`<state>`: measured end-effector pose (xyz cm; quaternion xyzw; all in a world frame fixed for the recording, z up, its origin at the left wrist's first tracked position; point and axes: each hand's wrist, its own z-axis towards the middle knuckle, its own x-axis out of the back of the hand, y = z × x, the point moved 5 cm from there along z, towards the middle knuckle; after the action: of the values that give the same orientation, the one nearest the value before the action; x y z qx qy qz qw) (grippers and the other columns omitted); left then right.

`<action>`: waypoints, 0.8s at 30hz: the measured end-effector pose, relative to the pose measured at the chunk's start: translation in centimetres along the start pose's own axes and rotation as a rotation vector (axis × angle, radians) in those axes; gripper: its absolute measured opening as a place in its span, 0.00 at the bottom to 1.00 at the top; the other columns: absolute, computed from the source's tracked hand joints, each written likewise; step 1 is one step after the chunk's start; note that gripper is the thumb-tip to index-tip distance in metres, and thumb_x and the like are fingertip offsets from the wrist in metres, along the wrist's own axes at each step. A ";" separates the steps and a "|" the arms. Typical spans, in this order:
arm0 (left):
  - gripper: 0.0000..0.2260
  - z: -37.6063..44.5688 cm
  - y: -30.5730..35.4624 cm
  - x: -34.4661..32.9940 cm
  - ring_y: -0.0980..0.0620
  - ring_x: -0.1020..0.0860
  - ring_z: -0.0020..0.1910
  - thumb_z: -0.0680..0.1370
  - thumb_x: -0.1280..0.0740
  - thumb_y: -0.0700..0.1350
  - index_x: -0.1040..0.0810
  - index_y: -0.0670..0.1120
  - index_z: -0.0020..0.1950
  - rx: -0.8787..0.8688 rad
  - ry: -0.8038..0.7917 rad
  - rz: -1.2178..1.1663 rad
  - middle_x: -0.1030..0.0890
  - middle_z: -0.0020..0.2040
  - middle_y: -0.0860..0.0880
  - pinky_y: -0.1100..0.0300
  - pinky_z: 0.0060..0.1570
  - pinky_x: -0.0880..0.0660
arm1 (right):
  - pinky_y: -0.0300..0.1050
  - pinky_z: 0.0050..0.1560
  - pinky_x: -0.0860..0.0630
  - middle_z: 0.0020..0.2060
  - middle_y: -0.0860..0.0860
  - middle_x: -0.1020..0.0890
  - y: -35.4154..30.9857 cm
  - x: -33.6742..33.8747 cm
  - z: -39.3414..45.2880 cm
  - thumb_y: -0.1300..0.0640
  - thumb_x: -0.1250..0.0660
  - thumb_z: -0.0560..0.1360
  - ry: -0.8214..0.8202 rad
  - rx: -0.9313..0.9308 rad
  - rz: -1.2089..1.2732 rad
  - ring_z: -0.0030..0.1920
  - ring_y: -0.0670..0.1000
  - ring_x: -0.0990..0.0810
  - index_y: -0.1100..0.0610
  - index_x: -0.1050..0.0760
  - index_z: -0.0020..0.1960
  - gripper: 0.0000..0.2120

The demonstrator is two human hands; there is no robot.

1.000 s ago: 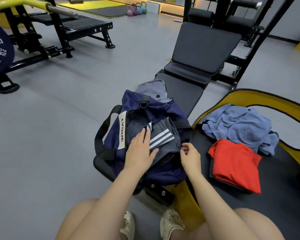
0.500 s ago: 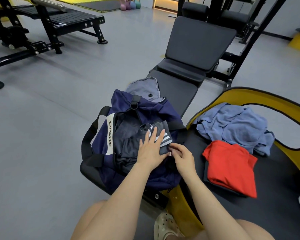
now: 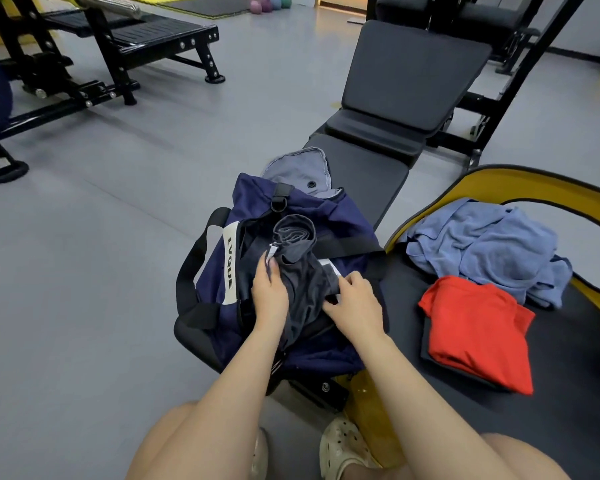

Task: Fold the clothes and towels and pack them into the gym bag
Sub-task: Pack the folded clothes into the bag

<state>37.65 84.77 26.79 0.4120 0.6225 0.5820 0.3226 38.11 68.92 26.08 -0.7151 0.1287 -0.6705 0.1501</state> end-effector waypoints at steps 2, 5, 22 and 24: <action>0.17 -0.2 0.2 0.1 0.58 0.31 0.59 0.84 0.48 0.45 0.33 0.44 0.72 -0.020 -0.038 0.023 0.28 0.62 0.51 0.75 0.49 0.38 | 0.44 0.35 0.35 0.45 0.50 0.33 0.1 0.4 0.4 0.57 0.38 0.76 -0.016 -0.018 -0.003 0.47 0.52 0.31 0.57 0.26 0.54 0.08; 0.16 -0.9 0.4 -0.3 0.60 0.26 0.50 0.83 0.47 0.44 0.31 0.49 0.70 -0.078 -0.122 0.087 0.26 0.54 0.54 0.75 0.44 0.35 | 0.46 0.37 0.33 0.45 0.52 0.29 0.3 1.3 0.8 0.62 0.41 0.76 0.003 -0.045 -0.019 0.42 0.54 0.29 0.56 0.22 0.55 0.12; 0.23 -3.6 -2.1 -3.9 0.53 0.54 0.77 0.84 0.50 0.43 0.51 0.55 0.78 -0.445 -0.978 1.039 0.53 0.79 0.53 0.48 0.74 0.52 | 0.51 0.40 0.26 0.29 0.61 0.23 1.6 5.7 -0.3 0.55 0.38 0.74 0.271 -0.209 0.457 0.33 0.59 0.25 0.64 0.24 0.36 0.14; 0.20 -3.2 -1.4 -3.4 0.55 0.48 0.76 0.84 0.51 0.49 0.44 0.57 0.76 -0.229 -0.987 0.710 0.45 0.78 0.54 0.53 0.74 0.49 | 0.51 0.42 0.25 0.29 0.61 0.22 2.5 5.5 -0.5 0.55 0.38 0.74 0.264 -0.244 0.473 0.35 0.60 0.22 0.62 0.23 0.36 0.13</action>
<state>36.22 80.30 25.53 0.7775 0.1580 0.4576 0.4014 37.99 64.43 30.22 -0.5847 0.3896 -0.6838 0.1970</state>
